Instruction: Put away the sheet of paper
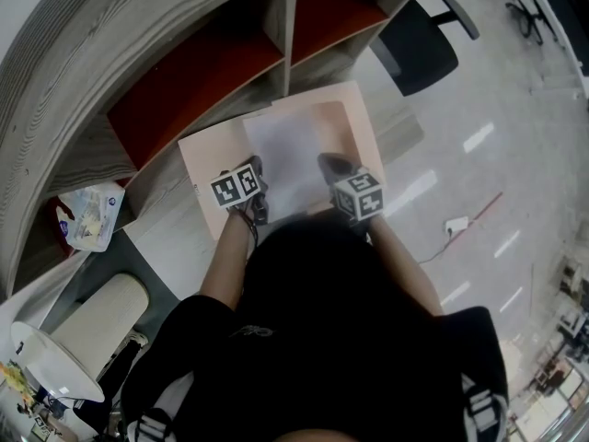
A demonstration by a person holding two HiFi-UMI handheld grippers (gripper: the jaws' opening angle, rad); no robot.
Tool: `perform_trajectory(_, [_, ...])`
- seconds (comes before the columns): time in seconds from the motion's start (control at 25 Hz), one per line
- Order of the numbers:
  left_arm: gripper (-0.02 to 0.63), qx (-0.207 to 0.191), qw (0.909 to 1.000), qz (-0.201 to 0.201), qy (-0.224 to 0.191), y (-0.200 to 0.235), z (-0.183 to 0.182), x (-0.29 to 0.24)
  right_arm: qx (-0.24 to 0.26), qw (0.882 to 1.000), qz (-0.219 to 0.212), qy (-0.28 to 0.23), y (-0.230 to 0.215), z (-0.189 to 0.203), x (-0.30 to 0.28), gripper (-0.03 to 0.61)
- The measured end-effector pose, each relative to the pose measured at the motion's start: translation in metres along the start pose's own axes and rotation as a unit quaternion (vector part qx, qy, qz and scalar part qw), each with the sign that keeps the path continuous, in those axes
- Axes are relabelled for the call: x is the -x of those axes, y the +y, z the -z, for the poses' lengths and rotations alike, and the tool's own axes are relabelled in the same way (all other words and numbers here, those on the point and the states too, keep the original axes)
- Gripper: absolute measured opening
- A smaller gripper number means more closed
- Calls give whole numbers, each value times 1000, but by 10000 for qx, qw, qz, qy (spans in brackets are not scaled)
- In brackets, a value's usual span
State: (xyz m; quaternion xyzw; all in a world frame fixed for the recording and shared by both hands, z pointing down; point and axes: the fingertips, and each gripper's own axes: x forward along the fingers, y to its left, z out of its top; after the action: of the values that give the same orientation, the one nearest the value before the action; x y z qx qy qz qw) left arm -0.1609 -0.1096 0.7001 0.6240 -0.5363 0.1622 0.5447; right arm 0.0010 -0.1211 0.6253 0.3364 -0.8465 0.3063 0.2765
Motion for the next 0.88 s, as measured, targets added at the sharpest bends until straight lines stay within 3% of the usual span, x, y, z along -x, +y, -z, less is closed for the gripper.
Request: perform_trajectory(0.88, [46, 36, 10000, 71, 12, -15, -2, -11, -41, 10000, 31, -3, -14, 1, 7, 23])
